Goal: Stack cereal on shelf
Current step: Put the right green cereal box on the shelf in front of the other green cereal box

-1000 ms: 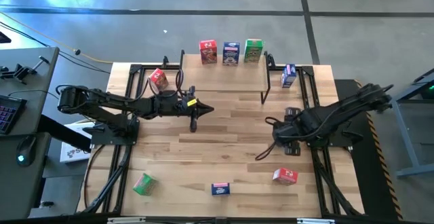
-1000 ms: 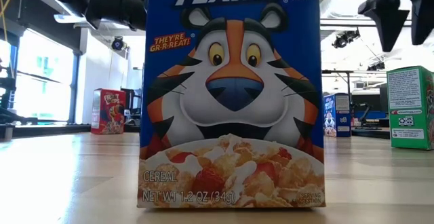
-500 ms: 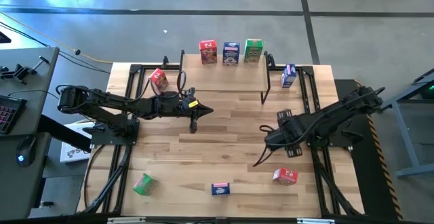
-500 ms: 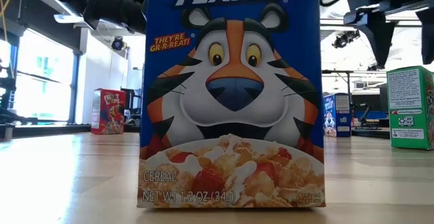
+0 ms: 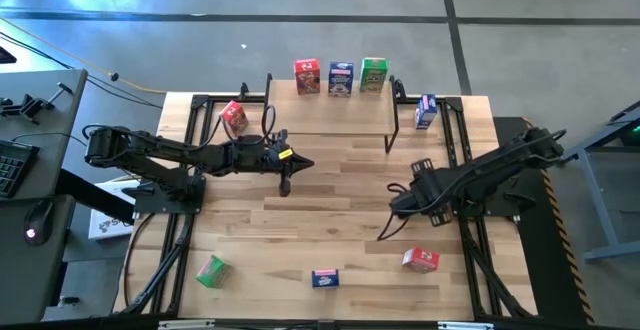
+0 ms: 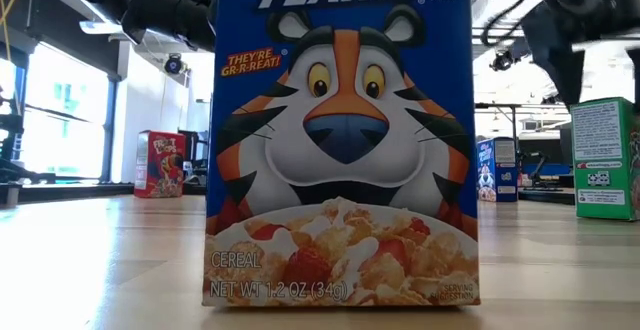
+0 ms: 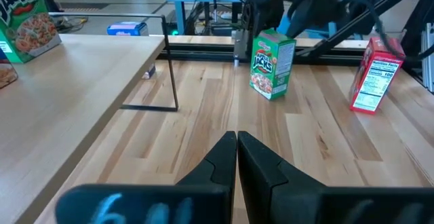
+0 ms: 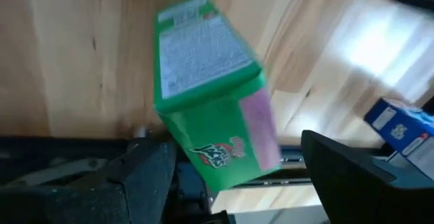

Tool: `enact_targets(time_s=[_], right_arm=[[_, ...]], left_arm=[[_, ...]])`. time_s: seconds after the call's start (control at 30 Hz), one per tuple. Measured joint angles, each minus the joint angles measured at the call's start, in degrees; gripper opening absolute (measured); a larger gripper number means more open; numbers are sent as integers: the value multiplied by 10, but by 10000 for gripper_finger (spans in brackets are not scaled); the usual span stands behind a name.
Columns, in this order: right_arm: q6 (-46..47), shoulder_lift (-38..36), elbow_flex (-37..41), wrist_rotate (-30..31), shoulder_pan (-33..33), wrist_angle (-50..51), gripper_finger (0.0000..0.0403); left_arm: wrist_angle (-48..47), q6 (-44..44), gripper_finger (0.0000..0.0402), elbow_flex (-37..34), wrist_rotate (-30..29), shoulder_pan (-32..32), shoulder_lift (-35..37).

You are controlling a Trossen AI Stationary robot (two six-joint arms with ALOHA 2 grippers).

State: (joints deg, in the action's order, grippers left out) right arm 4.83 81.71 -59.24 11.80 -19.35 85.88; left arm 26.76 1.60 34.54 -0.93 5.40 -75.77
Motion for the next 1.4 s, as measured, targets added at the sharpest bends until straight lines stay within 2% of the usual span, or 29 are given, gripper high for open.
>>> enact_targets(time_s=[0.17, 0.3, 0.47, 0.67, 0.8, 0.93, 1.2, 1.4], right_arm=[[0, 0, 39, 12, 3, -28, 298], [13, 0, 44, -7, 6, -45, 289], [34, -2, 43, -35, 6, -46, 233], [48, -12, 23, -34, 6, -42, 157], [30, -11, -43, -6, 14, -29, 149], [-15, -7, -135, 20, 59, -23, 150], [-168, 54, -334, 65, 196, -13, 151], [-287, 131, -440, 77, 319, -2, 151]], left_arm=[[0, 5, 7, 0, 0, -2, 0], [0, 4, 7, 0, 0, -2, 0], [8, 5, 7, -4, 0, -2, 0], [124, -29, 7, -75, 0, -1, 0], [158, -55, 7, -106, -1, -1, 0], [163, -60, 7, -115, -13, 0, 0], [165, -60, 7, -115, -12, 19, 0], [165, -60, 7, -115, -12, 20, 0]])
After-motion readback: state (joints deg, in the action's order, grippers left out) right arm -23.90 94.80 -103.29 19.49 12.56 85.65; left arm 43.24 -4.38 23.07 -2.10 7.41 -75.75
